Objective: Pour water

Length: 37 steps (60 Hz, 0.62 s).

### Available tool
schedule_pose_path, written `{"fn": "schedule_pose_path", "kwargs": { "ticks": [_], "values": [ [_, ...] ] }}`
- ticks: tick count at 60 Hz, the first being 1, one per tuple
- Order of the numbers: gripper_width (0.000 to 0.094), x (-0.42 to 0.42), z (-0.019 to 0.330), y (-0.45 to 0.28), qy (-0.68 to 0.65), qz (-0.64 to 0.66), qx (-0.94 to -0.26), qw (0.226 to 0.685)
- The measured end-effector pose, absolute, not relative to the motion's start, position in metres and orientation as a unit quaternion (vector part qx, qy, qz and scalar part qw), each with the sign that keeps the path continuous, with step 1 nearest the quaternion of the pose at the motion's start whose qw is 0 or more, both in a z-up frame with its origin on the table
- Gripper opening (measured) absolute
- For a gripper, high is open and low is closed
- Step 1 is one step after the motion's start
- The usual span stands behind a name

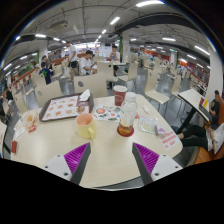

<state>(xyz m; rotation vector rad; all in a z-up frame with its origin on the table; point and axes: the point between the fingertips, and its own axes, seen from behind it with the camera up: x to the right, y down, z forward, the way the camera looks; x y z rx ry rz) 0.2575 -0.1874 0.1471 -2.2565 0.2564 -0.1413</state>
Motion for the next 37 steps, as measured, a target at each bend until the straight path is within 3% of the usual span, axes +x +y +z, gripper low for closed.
{"fn": "schedule_pose_path", "kwargs": {
  "ticks": [16,37],
  "values": [
    [0.0844,0.214,0.180,-0.233,0.079,-0.069,-0.899,0.426],
    [0.0845,0.197,0.182,-0.237,0.066,-0.058,-0.900,0.428]
  ]
}}
